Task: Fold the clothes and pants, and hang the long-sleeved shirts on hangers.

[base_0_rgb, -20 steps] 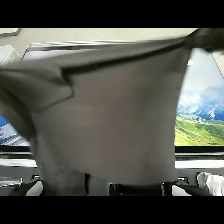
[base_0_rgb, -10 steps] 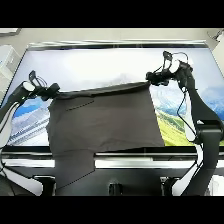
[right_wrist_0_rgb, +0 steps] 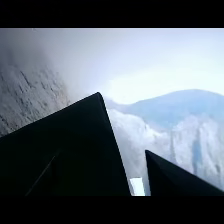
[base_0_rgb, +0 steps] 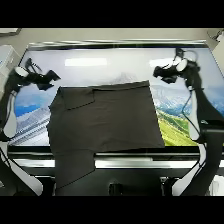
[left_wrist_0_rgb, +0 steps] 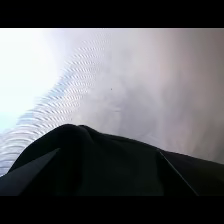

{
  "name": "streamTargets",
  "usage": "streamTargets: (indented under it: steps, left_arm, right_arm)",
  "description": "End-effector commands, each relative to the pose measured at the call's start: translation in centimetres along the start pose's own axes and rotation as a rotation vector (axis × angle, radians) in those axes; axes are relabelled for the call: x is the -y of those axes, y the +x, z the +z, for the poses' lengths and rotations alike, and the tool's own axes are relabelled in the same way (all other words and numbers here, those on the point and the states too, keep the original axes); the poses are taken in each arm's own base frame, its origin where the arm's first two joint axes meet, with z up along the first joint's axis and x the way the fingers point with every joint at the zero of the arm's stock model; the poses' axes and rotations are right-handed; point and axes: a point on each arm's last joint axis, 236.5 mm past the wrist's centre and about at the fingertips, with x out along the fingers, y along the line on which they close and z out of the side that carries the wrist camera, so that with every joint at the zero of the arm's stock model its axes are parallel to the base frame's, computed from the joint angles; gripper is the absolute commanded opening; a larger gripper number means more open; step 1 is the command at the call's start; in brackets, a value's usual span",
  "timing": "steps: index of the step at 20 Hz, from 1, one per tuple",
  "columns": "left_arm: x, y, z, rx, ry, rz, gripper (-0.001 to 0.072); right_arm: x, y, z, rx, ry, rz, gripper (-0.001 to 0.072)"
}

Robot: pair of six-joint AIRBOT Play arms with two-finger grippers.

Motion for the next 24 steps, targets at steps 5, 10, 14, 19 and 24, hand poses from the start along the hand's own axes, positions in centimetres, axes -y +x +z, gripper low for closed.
streamTargets:
  steps: [5,10,14,19,24]
  left_arm:
    - [-6.8,-17.3,-6.0,-0.162,-0.03,0.252,0.0599]
    - [-9.4,-19.1,-19.7,-0.184,-0.16,0.119,0.0599]
    - [-10.5,-16.6,-30.7,-0.185,-0.307,-0.037,0.06]
    - [-12.6,-14.7,-34.7,-0.153,-0.323,-0.053,0.06]
    - [-14.3,-14.6,-34.7,-0.144,-0.373,0.017,0.06]
  right_arm:
    - [2.6,-13.7,-2.7,-0.216,-0.1,0.231,0.059]
    - [1.9,-14.9,-8.2,-0.397,-0.035,0.467,0.0484]
    - [1.8,-14.5,-10.6,-0.429,0.002,0.485,0.0484]
    - [1.0,-16.5,-10.5,-0.396,-0.025,0.478,0.0484]
    - [0.5,-17.6,-10.2,-0.372,-0.044,0.477,0.0484]
